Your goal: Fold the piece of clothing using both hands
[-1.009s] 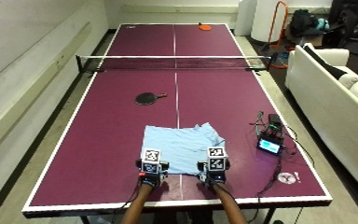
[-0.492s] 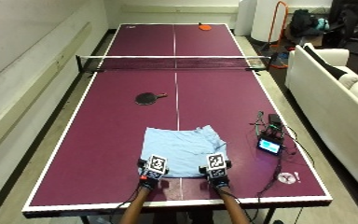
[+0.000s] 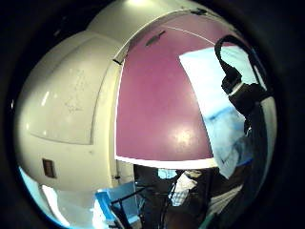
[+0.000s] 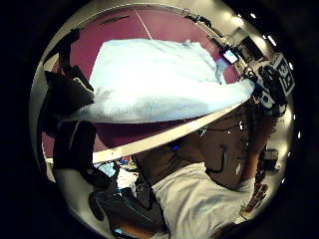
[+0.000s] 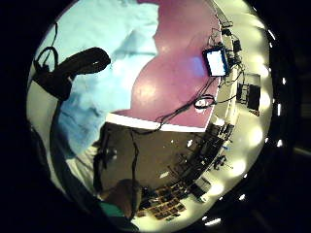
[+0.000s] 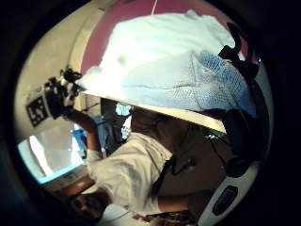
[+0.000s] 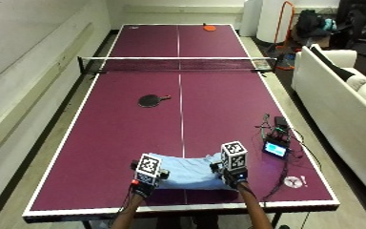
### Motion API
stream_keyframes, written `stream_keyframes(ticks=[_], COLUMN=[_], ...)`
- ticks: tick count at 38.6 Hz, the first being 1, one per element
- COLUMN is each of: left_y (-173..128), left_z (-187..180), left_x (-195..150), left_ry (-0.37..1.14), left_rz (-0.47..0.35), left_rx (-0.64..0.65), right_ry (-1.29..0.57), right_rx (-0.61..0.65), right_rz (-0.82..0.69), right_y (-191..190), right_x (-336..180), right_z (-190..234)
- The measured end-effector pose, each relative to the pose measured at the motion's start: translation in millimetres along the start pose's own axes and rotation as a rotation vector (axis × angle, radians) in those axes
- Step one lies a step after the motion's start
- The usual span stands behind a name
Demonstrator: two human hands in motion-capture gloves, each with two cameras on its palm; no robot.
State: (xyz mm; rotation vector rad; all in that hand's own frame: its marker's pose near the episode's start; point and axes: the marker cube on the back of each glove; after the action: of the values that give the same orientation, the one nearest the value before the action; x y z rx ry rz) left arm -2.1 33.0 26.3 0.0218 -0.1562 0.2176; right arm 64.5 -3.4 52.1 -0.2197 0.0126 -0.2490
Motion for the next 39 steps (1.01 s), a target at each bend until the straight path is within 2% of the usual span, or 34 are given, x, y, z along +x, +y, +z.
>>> stream_keyframes(ticks=[4,11,14,18,23,26,28,30,32,34,36,38,39], left_y=[-16,-75,-100,-131,-114,-114,-118,-123,-128,-135,-156,-172,-170], left_z=[-16,-21,-8,19,-8,-3,1,1,2,13,36,50,55], left_x=[-7,-12,-13,-14,-12,-11,-12,-14,-14,-14,-19,-25,-24], left_ry=[-0.02,-0.071,-0.094,-0.128,-0.135,-0.127,-0.135,-0.134,-0.103,-0.052,-0.018,-0.009,0.0], left_rz=[-0.033,-0.112,-0.124,-0.147,-0.175,-0.182,-0.193,-0.203,-0.211,-0.222,-0.229,-0.235,-0.235], left_rx=[0.03,0.018,-0.037,-0.151,-0.245,-0.241,-0.205,-0.123,-0.025,0.076,0.239,0.412,0.434], right_ry=[-0.014,-0.036,-0.038,-0.008,0.027,0.024,0.001,-0.029,-0.06,-0.091,-0.122,-0.181,-0.218], right_rx=[0.042,0.098,0.068,-0.037,-0.089,-0.137,-0.142,-0.094,0.022,0.217,0.403,0.476,0.482], right_rz=[0.056,0.183,0.229,0.26,0.254,0.293,0.309,0.302,0.307,0.335,0.383,0.443,0.471], right_y=[-9,-72,-78,-86,-118,-124,-124,-121,-117,-113,-112,-116,-121], right_x=[3,13,5,-6,-4,0,1,3,6,15,31,50,58], right_z=[-32,-62,-74,-81,-64,-54,-49,-48,-50,-52,-45,-21,-5])
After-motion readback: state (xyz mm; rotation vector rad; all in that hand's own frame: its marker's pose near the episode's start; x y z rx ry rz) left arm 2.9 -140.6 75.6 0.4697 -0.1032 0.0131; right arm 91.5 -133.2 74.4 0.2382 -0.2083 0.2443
